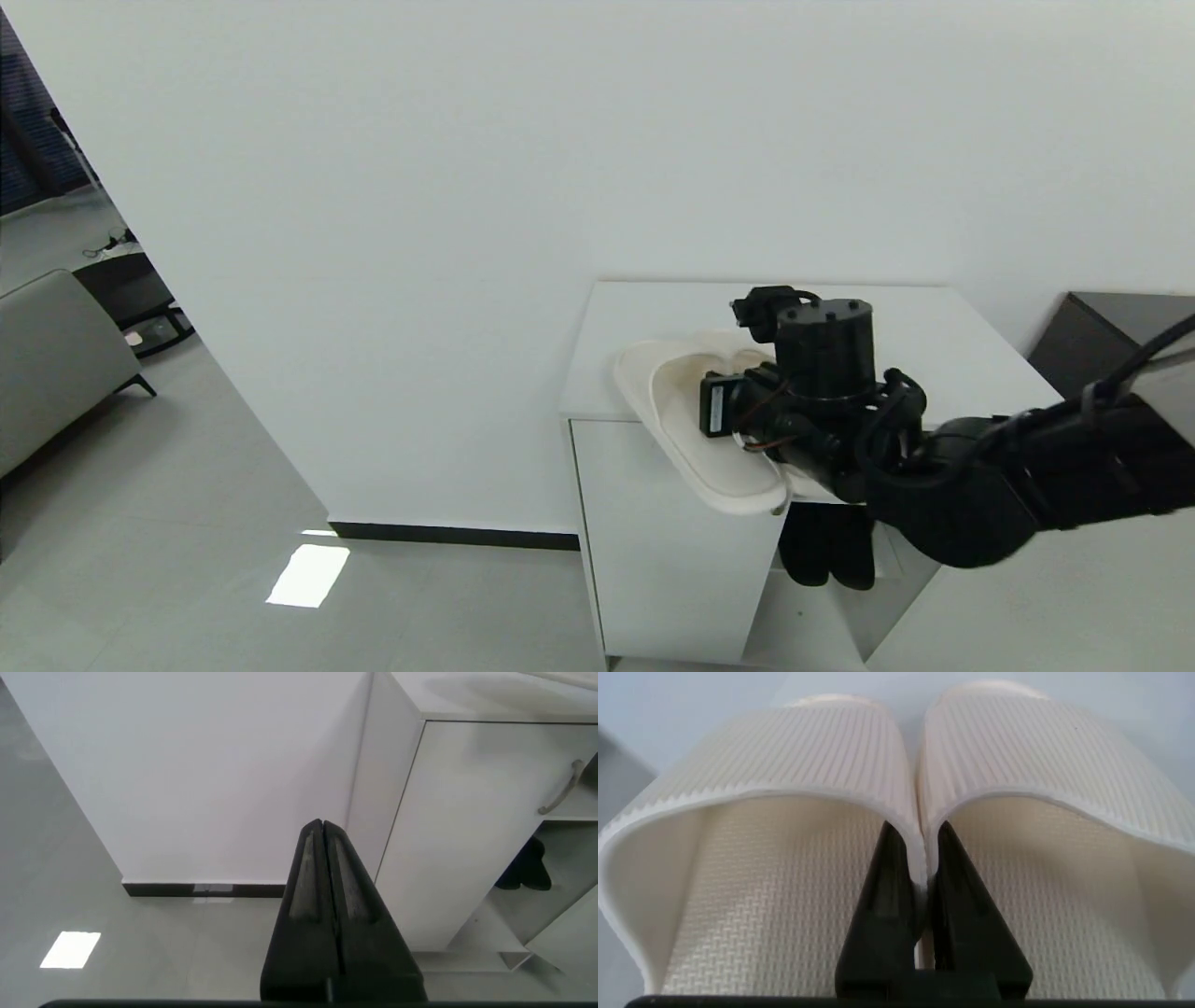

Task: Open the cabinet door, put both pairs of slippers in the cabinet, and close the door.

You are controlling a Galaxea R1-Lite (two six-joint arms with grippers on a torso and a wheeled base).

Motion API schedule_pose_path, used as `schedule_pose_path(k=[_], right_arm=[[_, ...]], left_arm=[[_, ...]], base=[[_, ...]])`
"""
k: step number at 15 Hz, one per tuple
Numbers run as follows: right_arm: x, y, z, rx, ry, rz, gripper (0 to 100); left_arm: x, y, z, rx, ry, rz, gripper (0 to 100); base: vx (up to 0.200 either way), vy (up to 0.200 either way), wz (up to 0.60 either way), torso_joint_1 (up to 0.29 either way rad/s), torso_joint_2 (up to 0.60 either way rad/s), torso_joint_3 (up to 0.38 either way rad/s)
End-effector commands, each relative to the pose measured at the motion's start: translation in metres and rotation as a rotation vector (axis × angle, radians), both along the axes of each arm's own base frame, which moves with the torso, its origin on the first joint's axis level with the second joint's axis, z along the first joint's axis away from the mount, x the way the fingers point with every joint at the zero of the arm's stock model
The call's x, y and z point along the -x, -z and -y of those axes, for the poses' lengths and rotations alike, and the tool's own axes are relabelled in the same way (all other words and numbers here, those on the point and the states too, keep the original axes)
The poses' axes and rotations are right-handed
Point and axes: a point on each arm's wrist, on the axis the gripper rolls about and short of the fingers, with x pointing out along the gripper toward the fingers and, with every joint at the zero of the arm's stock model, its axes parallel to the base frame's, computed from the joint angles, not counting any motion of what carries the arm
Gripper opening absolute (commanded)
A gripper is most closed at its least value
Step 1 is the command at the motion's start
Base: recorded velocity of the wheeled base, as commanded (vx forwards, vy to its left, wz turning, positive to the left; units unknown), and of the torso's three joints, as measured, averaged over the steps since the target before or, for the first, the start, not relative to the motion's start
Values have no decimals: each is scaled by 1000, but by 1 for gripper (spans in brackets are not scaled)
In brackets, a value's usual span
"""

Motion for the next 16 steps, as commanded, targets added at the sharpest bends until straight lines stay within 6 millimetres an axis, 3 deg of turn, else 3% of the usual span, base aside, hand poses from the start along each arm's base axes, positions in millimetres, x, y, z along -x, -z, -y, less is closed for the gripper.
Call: schedule_pose_path(k=[1,5,7,12,16], right_arm=[[55,-14,26,-55,-146,27,0],[89,-11,38,-75,-351,-6,0],[99,-12,40,-81,-415,-13,0],[101,-9,41,-82,-442,-28,0],[103,-8,42,-87,-464,-35,0]], left_arm=[[0,0,0,-1,0,-1,0],[0,0,0,-1,0,-1,0],[0,0,0,0,0,-1,0],[0,0,0,-1,0,-1,0],[0,0,0,-1,0,-1,0]], base=[[0,0,0,0,0,0],[0,0,0,0,0,0],[-200,0,0,2,5,7],[-200,0,0,-1,0,5],[0,-50,0,-3,-2,2]])
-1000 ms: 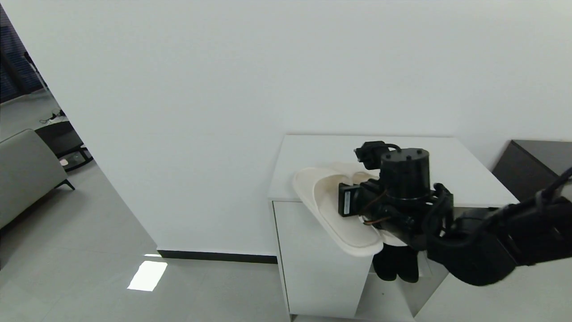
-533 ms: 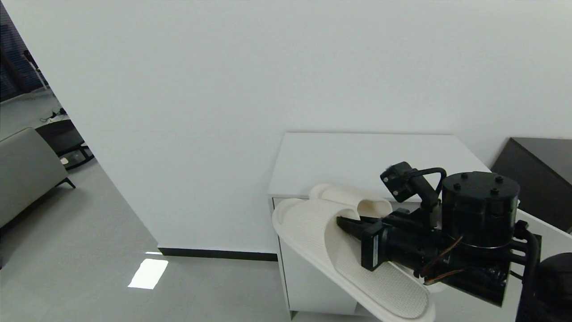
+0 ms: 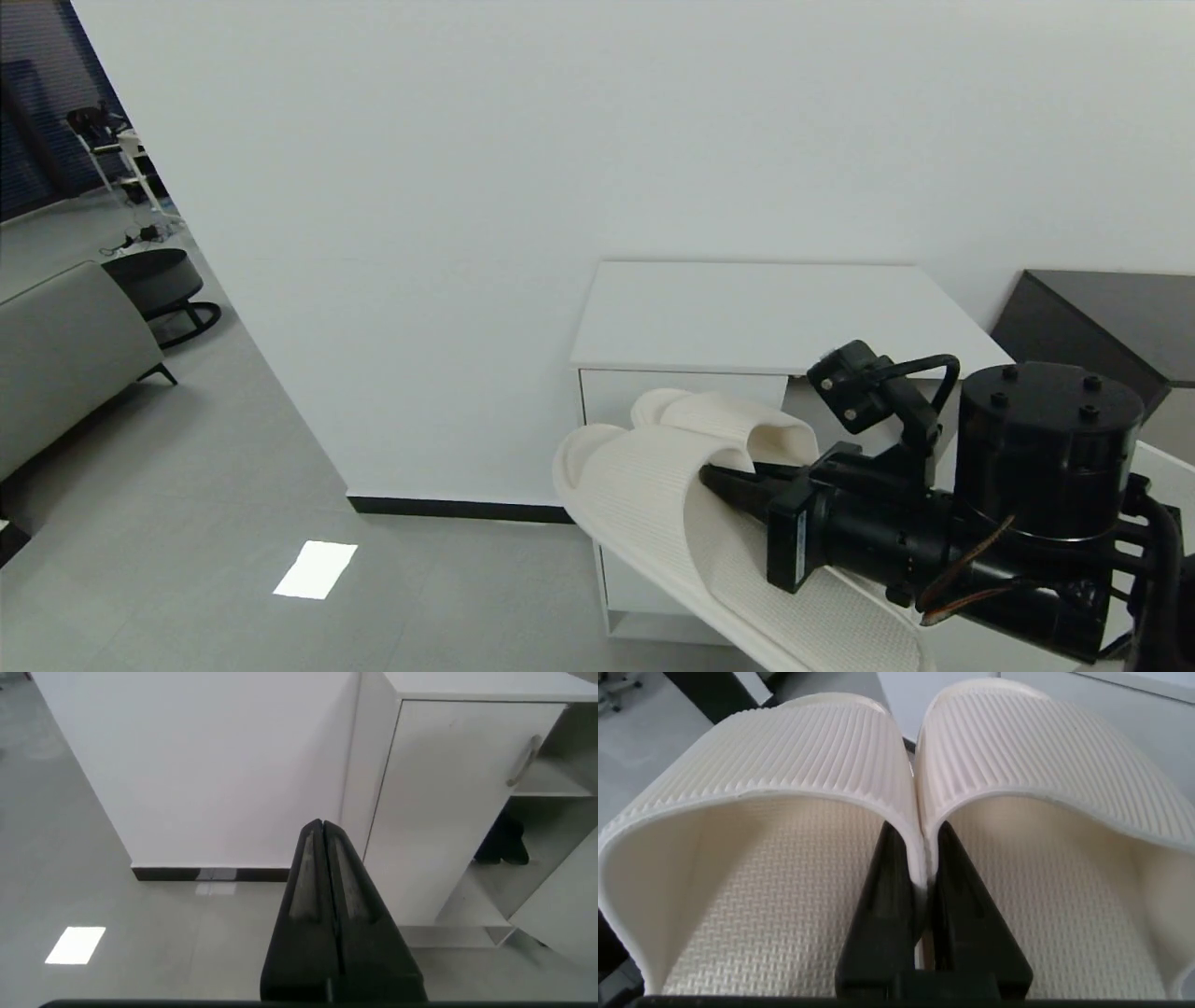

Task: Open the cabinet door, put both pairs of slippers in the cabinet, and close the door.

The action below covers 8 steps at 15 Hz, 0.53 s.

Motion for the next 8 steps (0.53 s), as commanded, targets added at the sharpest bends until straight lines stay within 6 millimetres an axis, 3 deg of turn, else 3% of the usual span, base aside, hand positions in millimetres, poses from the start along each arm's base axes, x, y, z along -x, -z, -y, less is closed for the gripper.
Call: schedule_pose_path(k=[1,8], right_arm=[[0,1,0,-2,-8,-1,0],[3,6,4,-38,-38,20,0]], left_arm=[[0,0,0,0,-1,-2,0],[0,0,0,0,-1,-2,0]], base=[[0,-200,0,12,7,2],[0,-200,0,7,2,0]])
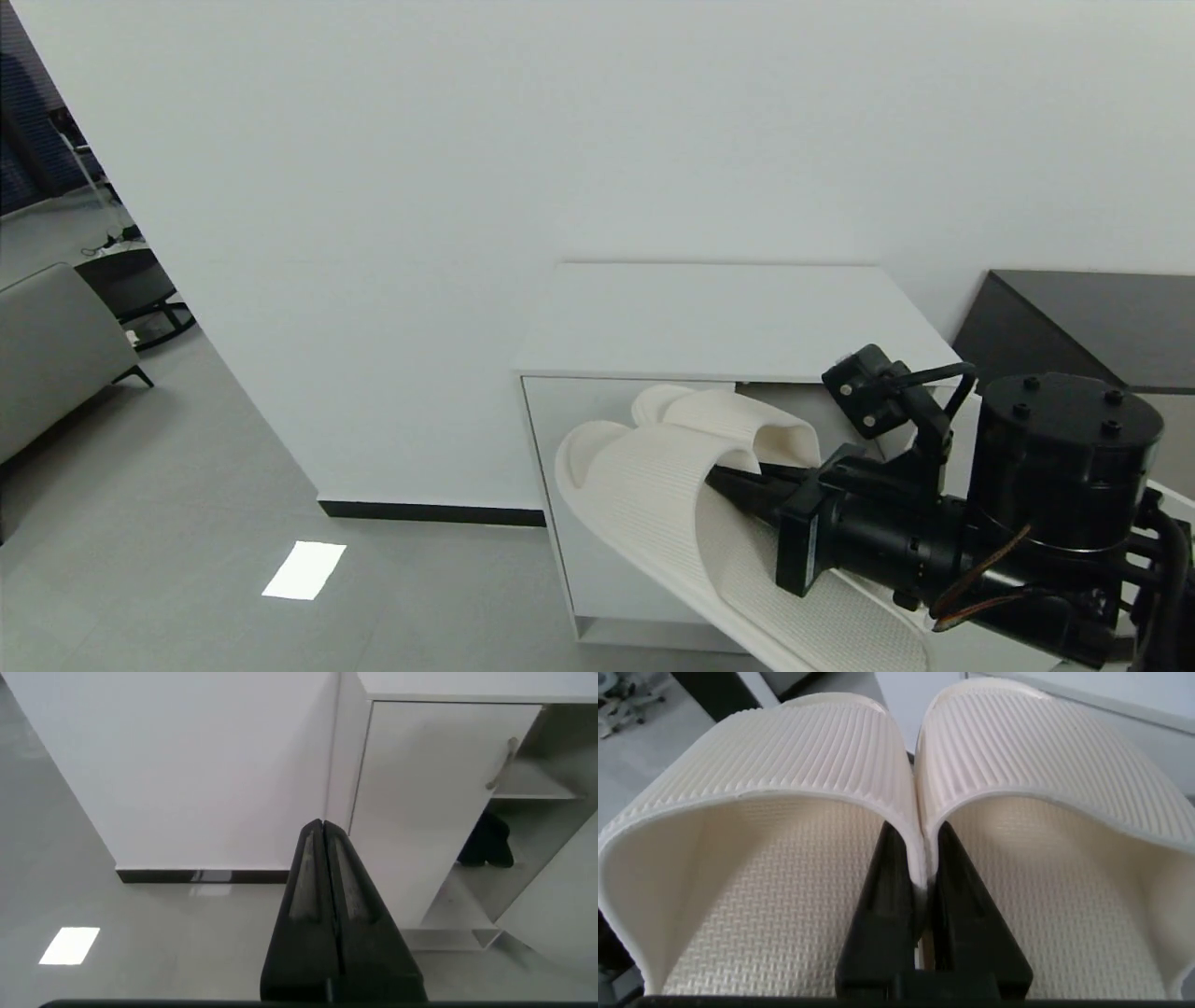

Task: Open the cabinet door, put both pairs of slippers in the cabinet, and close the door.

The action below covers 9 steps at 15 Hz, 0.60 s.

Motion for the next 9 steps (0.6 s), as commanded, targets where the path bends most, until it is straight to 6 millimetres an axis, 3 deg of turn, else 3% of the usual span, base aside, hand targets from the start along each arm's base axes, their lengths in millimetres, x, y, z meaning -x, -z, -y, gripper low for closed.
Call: schedule_pose_path(k=[1,8,9], right_arm=[[0,2,0,7,-3,-5,0],[0,3,0,9,-2,-7,0],[0,3,0,8,-2,-6,0]], left_arm=[[0,0,0,1,0,-1,0],[0,0,0,1,0,-1,0],[0,0,0,2,0,-1,0]], base=[[0,-200,0,2,7,2],[0,-200,0,3,0,0],[0,0,0,0,0,0]])
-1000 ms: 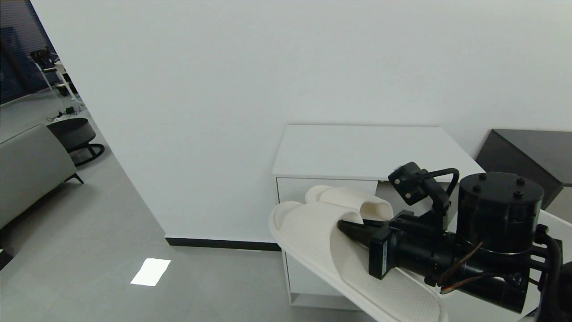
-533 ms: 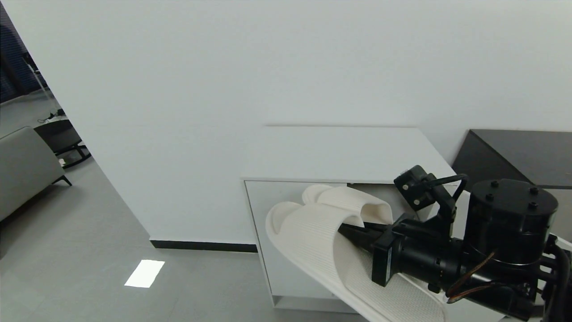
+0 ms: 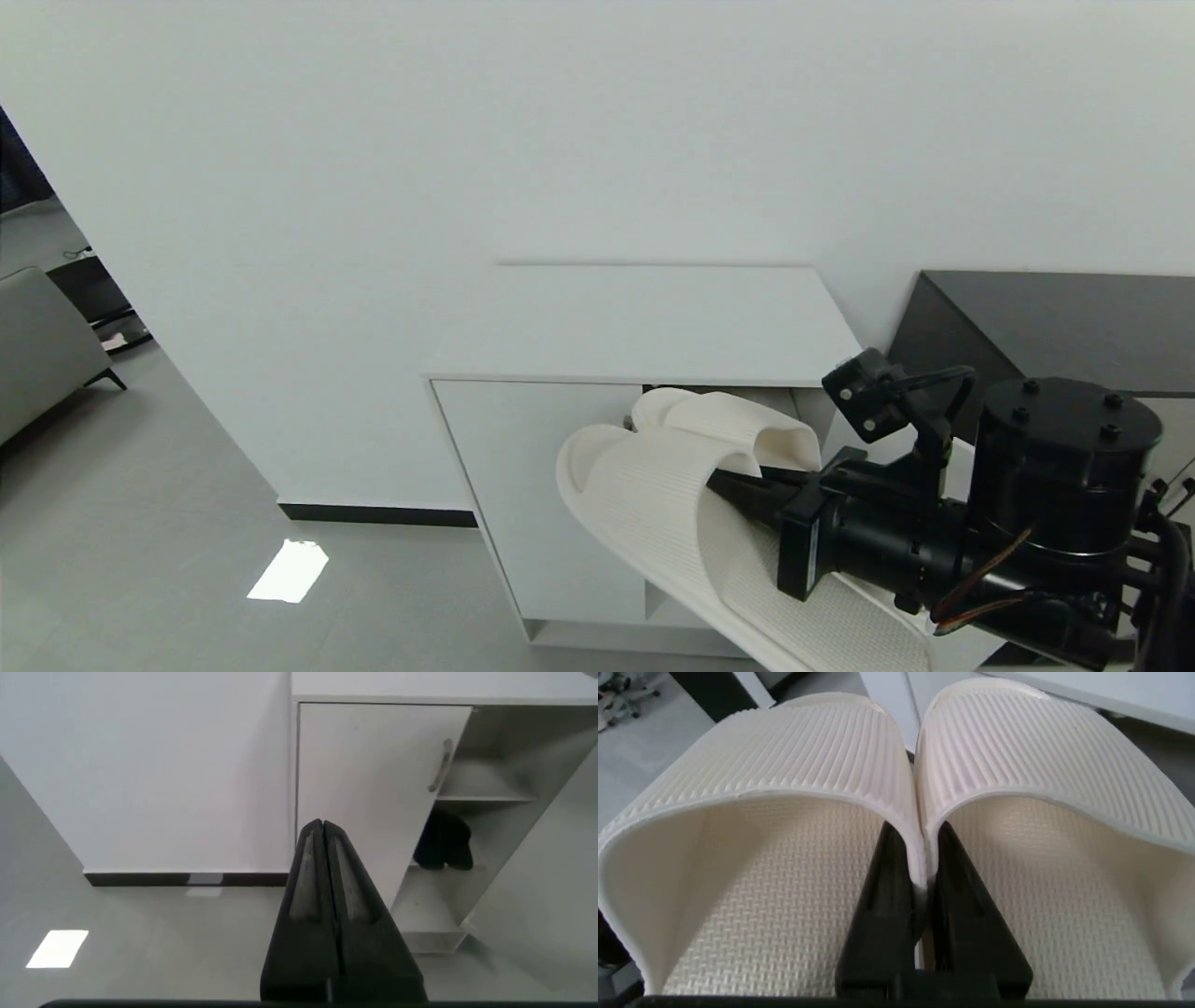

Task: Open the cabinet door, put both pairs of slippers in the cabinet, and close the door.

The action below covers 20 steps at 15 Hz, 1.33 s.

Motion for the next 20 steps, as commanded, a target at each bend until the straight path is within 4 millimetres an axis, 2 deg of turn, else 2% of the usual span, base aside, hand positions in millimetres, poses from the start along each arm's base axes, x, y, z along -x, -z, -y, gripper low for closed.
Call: schedule_pose_path(k=[1,2,12,20], right_arm=[[-1,1,-1,4,-1,-2,0],[-1,1,-1,5,0,-2,0],[-1,4,-1,12,-3,-8,0],[-1,4,-1,12,-3,-10,0]], left_arm=[[0,0,0,1,0,-1,0],[0,0,0,1,0,-1,0],[0,0,0,4,2,-1,0],[0,0,0,4,0,-1,0]], base=[[0,0,-600,2,2,2],[0,0,-600,-2,2,2],[0,0,0,0,0,0],[0,0,0,-200,425,228]])
